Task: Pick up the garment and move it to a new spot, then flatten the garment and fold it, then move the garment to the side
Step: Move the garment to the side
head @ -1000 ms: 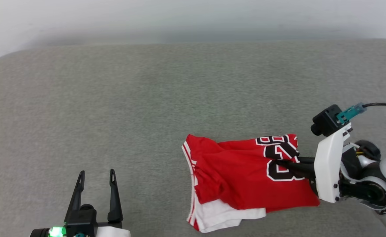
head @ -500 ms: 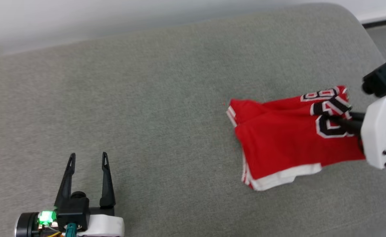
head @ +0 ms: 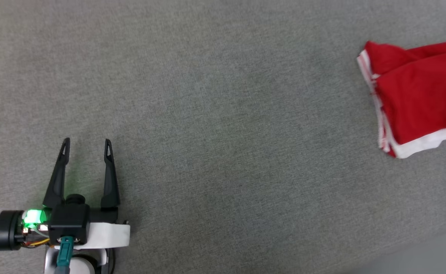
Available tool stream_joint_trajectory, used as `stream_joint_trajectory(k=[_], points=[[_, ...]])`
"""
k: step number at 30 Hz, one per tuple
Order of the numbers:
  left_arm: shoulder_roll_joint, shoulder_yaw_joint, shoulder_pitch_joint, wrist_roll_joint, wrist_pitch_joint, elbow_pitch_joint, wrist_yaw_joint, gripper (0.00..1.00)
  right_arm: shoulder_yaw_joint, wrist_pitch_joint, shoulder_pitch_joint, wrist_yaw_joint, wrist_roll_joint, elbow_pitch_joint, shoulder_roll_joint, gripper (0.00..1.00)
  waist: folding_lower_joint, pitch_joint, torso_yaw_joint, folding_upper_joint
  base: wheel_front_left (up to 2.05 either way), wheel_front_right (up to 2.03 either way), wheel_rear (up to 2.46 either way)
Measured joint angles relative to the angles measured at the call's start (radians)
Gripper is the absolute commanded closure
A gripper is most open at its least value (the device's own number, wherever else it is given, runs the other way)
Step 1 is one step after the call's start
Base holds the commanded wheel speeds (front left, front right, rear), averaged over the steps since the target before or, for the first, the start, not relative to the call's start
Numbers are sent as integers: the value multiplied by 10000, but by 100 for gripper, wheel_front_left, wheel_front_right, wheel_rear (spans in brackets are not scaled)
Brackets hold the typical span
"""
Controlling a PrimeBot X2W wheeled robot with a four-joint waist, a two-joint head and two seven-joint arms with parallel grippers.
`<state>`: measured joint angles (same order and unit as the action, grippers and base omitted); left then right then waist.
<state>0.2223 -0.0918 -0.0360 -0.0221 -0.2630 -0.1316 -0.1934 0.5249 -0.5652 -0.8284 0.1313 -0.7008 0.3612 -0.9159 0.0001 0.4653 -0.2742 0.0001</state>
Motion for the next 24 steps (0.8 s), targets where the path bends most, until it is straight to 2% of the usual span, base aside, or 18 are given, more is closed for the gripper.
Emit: stream_joint_trajectory(k=[5,12,13,14,19,24], points=[[224,-35,-353,4,0,-209,-48,0,-345,474,-640,0,372,1486,0,100,0,686,21,0,0,0,0],[397,-119,-530,69,-15,-454,-180,0,-848,1273,-1165,0,777,3003,920,100,0,1313,75,0,0,0,0],[420,-123,-531,84,-15,-456,-192,0,-863,1406,-1173,0,895,3179,1051,76,0,1324,68,0,0,0,0],[433,-127,-530,92,-15,-445,-219,0,-874,1509,-1189,0,1009,3356,1147,0,0,1311,63,0,0,0,0],[395,-94,-508,178,-15,-293,-368,0,-1039,2497,-1444,0,1931,4080,1452,0,0,977,70,0,0,0,0],[245,-81,-241,268,0,-100,-453,0,-1461,4295,-1684,0,2663,4268,1889,0,0,370,130,0,0,0,0]])
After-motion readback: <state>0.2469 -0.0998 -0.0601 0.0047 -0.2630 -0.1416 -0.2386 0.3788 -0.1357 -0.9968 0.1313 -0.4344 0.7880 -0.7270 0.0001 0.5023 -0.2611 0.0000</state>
